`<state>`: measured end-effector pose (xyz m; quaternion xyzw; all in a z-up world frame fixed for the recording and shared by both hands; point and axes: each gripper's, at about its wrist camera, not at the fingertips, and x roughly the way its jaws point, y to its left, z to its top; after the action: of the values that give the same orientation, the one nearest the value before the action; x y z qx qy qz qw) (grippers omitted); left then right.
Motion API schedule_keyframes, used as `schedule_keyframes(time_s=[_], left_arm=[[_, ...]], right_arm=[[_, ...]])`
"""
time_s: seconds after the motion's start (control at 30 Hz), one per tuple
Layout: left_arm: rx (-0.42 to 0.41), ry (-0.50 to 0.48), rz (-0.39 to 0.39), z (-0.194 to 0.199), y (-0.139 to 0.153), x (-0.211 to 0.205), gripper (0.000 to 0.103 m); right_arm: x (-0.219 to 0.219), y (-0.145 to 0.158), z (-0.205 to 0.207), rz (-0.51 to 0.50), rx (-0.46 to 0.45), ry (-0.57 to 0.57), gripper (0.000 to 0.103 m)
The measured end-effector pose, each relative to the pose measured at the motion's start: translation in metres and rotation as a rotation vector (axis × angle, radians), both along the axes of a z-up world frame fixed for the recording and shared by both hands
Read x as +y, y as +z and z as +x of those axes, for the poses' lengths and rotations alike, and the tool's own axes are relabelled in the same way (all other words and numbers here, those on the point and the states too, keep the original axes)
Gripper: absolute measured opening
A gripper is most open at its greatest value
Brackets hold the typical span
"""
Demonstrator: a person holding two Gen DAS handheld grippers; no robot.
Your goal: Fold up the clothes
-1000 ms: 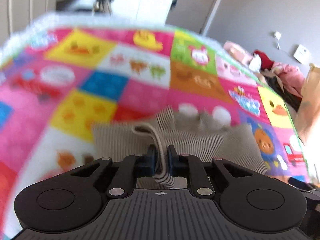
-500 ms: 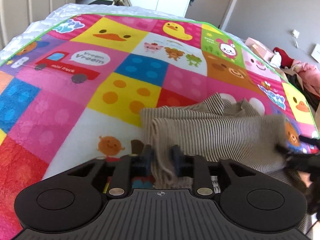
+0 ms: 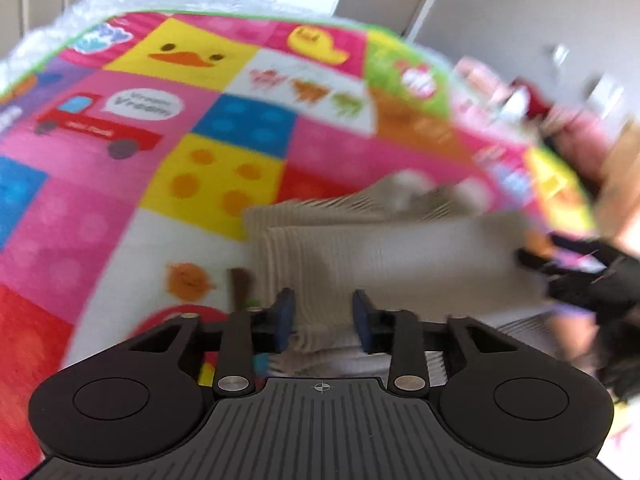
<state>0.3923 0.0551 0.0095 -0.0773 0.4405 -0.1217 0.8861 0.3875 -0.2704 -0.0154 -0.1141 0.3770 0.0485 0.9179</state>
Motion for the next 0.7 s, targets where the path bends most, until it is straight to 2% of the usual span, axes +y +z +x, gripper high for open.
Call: schedule_keyframes(time_s=[0.03,0.07,0.1,0.13,0.17,0.23,0.27,0.37,0.47,0.57,0.63,0.7], left_arm=[[-0.001,0.005,0.059,0.003,-0.005,-0.004,0.054],[0.006,0.022,0.038,0.005,-0.002,0.001,0.049],[0.014,0.030,-0.031,0.006,0.003,0.010,0.049],[0.022,0.038,-0.107,0.008,0.009,0.020,0.055],[0.040,0.035,-0.170,0.012,0.011,0.028,0.065],[0.112,0.018,-0.267,0.024,0.007,0.035,0.077],[0.157,0.018,-0.303,0.030,0.000,0.036,0.078],[0.229,0.062,-0.325,0.046,-0.021,0.035,0.078],[0.205,0.075,-0.343,0.058,-0.026,0.027,0.082],[0.177,0.064,-0.317,0.067,-0.028,0.012,0.088],[0.153,0.054,-0.272,0.069,-0.027,0.003,0.086],[0.122,0.033,-0.192,0.067,-0.024,-0.006,0.068]], right_arm=[[-0.003,-0.001,0.004,0.020,0.021,-0.012,0.072],[-0.007,0.002,0.007,0.047,0.031,-0.026,0.072],[-0.011,0.009,0.008,0.090,0.030,-0.033,0.072],[-0.016,0.018,0.009,0.141,0.024,-0.039,0.072],[-0.021,0.024,0.010,0.190,0.020,-0.046,0.072],[-0.030,0.029,0.021,0.264,0.043,-0.077,0.073],[-0.035,0.027,0.028,0.293,0.055,-0.095,0.073],[-0.043,0.013,0.052,0.372,0.109,-0.124,0.075],[-0.040,-0.002,0.072,0.475,0.179,-0.125,0.077],[-0.022,-0.008,0.080,0.488,0.202,-0.087,0.077],[-0.007,-0.007,0.081,0.422,0.207,-0.046,0.065],[0.003,-0.002,0.078,0.368,0.208,0.008,0.039]])
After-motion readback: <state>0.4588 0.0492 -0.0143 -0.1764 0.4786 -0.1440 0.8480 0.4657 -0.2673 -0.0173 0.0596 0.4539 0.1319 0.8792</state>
